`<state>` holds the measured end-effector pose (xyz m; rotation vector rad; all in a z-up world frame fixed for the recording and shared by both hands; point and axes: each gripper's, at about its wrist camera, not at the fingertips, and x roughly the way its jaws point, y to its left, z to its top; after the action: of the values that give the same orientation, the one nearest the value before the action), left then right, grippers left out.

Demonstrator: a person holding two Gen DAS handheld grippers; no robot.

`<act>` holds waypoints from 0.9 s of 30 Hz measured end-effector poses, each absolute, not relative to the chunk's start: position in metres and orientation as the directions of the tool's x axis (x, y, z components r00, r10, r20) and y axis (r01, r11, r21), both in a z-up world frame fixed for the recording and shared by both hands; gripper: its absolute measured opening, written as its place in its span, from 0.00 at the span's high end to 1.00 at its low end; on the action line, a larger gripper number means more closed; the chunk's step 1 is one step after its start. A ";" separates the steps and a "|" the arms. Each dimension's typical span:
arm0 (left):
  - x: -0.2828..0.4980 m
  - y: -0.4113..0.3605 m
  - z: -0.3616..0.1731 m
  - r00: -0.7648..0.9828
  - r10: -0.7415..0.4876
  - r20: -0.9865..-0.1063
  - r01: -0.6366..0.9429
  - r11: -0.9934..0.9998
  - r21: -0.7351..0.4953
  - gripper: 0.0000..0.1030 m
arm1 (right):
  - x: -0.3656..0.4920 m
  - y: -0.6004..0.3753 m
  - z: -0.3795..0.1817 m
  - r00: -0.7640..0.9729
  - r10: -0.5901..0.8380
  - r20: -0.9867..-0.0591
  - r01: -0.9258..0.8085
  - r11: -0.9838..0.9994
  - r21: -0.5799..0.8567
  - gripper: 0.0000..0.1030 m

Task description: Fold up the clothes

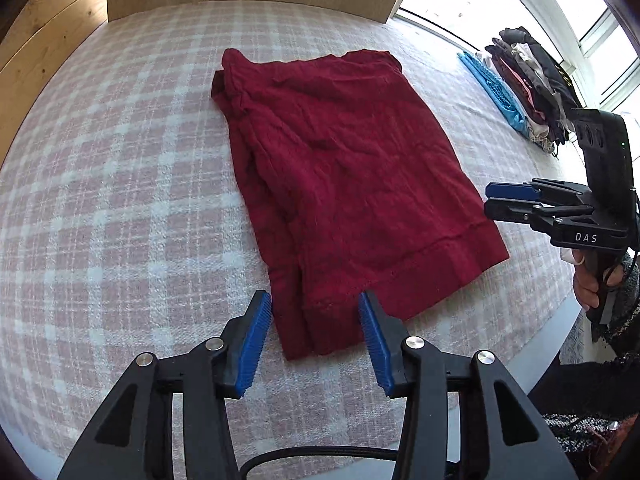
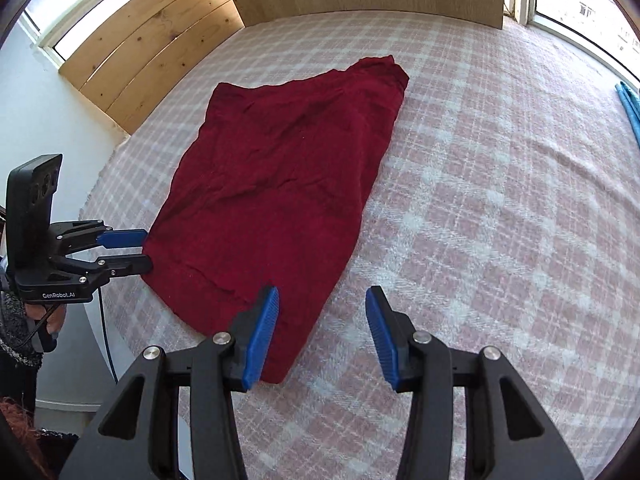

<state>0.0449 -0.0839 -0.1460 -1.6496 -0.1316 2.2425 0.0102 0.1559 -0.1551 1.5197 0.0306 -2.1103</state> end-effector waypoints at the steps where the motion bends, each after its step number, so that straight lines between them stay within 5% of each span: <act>1: 0.047 -0.083 -0.149 -0.255 0.330 -0.909 -0.215 -0.936 -0.279 0.59 | 0.011 0.155 -0.158 -0.217 -0.398 -0.891 0.423 -0.861 0.281 0.56; 6: 0.050 -0.077 -0.152 -0.257 0.294 -0.921 -0.235 -0.943 -0.235 0.60 | 0.019 0.151 -0.162 -0.213 -0.382 -0.900 0.429 -0.864 0.265 0.50; 13: 0.044 -0.096 -0.155 -0.237 0.366 -0.900 -0.217 -0.923 -0.318 0.84 | 0.028 0.143 -0.164 -0.197 -0.421 -0.886 0.469 -0.834 0.292 0.46; 14: 0.043 -0.101 -0.156 -0.232 0.387 -0.892 -0.214 -0.915 -0.341 0.85 | 0.029 0.140 -0.164 -0.206 -0.429 -0.879 0.477 -0.829 0.292 0.47; 16: 0.040 -0.109 -0.157 -0.222 0.425 -0.878 -0.203 -0.901 -0.385 0.88 | 0.029 0.137 -0.165 -0.207 -0.449 -0.869 0.480 -0.821 0.310 0.71; 19: 0.039 -0.118 -0.155 -0.223 0.462 -0.858 -0.187 -0.884 -0.428 0.91 | 0.029 0.139 -0.160 -0.216 -0.449 -0.867 0.464 -0.829 0.313 0.82; 27: 0.057 -0.131 -0.105 -0.296 0.560 -0.774 -0.207 -0.829 -0.520 0.92 | 0.030 0.171 -0.120 -0.255 -0.541 -0.802 0.407 -0.812 0.418 0.85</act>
<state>0.0566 -0.1306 -0.1045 -1.4789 -0.4451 2.1535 0.0302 0.1712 -0.1198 1.4108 -0.1671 -2.0964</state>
